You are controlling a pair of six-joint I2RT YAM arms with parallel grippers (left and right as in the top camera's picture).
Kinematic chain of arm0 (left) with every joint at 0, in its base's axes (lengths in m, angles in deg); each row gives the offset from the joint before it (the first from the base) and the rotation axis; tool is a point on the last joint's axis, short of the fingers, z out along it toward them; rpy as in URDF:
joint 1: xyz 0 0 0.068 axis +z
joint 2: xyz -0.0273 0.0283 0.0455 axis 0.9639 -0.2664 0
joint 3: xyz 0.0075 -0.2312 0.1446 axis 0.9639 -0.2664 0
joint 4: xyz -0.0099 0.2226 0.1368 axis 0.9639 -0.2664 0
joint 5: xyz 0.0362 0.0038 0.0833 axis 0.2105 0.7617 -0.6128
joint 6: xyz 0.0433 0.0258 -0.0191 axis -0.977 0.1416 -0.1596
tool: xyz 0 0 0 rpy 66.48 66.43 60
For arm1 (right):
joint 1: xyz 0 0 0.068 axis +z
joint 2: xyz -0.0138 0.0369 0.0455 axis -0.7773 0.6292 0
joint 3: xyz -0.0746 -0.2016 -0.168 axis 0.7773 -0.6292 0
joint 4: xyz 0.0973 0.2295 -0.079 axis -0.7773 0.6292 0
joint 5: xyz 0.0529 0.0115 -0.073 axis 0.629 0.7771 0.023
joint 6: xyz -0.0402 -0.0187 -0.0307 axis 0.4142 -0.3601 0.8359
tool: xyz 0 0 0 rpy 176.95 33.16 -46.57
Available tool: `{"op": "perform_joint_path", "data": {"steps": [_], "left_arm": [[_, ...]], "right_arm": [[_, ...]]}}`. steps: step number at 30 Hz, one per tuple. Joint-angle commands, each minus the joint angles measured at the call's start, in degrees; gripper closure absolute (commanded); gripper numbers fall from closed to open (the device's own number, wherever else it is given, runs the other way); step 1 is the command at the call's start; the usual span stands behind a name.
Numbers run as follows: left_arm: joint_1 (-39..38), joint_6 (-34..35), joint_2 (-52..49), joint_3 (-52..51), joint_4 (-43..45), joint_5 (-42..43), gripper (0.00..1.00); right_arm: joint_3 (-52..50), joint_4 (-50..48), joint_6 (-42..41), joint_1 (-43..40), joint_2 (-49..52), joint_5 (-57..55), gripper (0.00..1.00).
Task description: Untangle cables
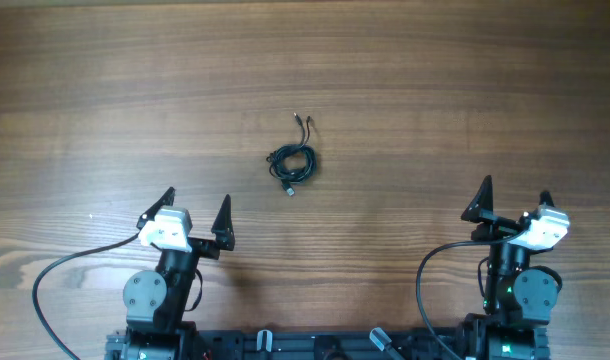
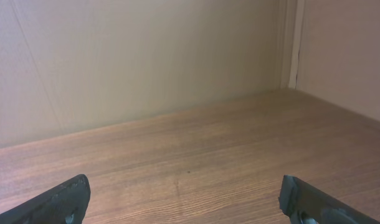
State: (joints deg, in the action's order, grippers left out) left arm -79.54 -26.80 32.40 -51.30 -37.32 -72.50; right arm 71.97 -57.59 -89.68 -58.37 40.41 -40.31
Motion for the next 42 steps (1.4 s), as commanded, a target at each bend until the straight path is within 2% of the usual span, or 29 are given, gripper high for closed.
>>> {"op": "perform_joint_path", "data": {"steps": [1, 28, 35, 42], "left_arm": [[-0.37, -1.11, 0.42, -0.68, 0.22, -0.55, 0.00], [-0.37, -1.31, 0.42, -0.68, 0.33, -1.07, 0.00], [-0.37, 0.63, 0.42, -0.61, 0.63, -0.76, 0.00], [-0.37, 0.63, 0.42, 3.04, 0.55, -0.76, 0.00]], "right_arm": [[-0.15, -0.11, 0.74, -0.24, -0.46, 0.76, 0.00], [-0.15, -0.11, 0.72, -0.24, -0.46, 0.76, 0.00], [-0.15, -0.11, 0.72, -0.24, -0.46, 0.76, 0.00], [-0.15, -0.11, 0.72, -0.24, -0.46, 0.76, 0.00]]}}
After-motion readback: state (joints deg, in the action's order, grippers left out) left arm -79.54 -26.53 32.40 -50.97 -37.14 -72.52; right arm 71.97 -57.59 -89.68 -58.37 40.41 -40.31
